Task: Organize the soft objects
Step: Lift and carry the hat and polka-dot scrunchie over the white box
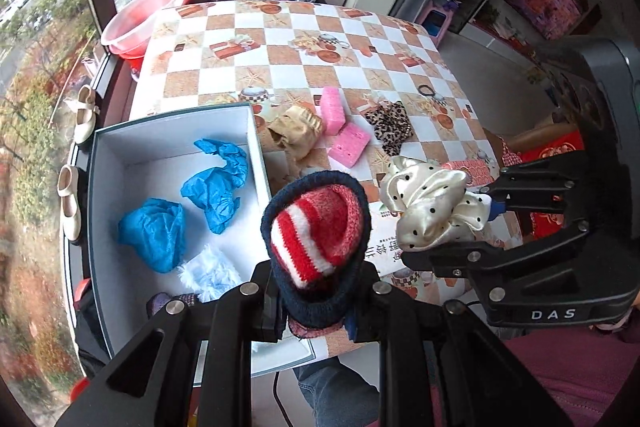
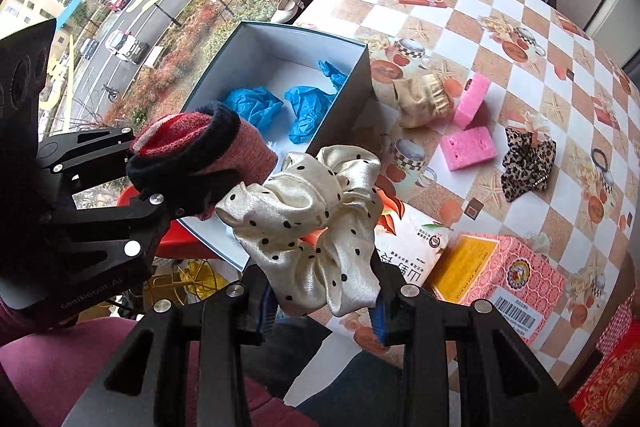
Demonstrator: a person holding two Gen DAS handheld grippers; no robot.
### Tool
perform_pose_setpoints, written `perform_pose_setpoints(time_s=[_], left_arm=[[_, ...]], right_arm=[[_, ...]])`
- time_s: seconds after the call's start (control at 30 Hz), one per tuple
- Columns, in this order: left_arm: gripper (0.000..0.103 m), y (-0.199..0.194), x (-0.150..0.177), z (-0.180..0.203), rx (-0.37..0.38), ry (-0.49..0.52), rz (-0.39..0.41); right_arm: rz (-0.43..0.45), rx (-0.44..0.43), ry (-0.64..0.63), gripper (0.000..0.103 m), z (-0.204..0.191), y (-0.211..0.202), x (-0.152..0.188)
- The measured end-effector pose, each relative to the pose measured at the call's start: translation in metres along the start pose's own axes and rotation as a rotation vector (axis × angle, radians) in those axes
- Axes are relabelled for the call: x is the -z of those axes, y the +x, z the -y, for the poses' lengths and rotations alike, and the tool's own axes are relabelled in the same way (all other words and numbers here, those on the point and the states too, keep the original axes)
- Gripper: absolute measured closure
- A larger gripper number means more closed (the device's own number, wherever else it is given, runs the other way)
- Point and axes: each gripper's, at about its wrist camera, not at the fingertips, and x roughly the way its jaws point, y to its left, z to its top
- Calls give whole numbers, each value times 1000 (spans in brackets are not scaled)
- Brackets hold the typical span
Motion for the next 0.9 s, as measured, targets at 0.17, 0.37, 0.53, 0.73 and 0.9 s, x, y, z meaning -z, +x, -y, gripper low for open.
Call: perform_pose_setpoints(time_s=[0.17, 0.37, 0.53, 0.73, 0.9], left_arm=[[80, -5, 3, -31, -88, -105, 20], [80, -3, 14, -72, -179, -230, 14], [80, 0, 26, -86, -260, -262, -3], [80, 10, 38, -97, -260, -325, -35], [80, 19, 40, -100, -262, -347, -56]], right_arm=[[0, -2, -37, 65, -11, 4, -14], [-25, -17, -75, 65, -24, 17, -38], [-49, -32, -135, 65, -42, 30, -55], [-90, -42, -194, 65, -60, 48, -65], [-116, -38, -220, 65, -68, 60, -72]])
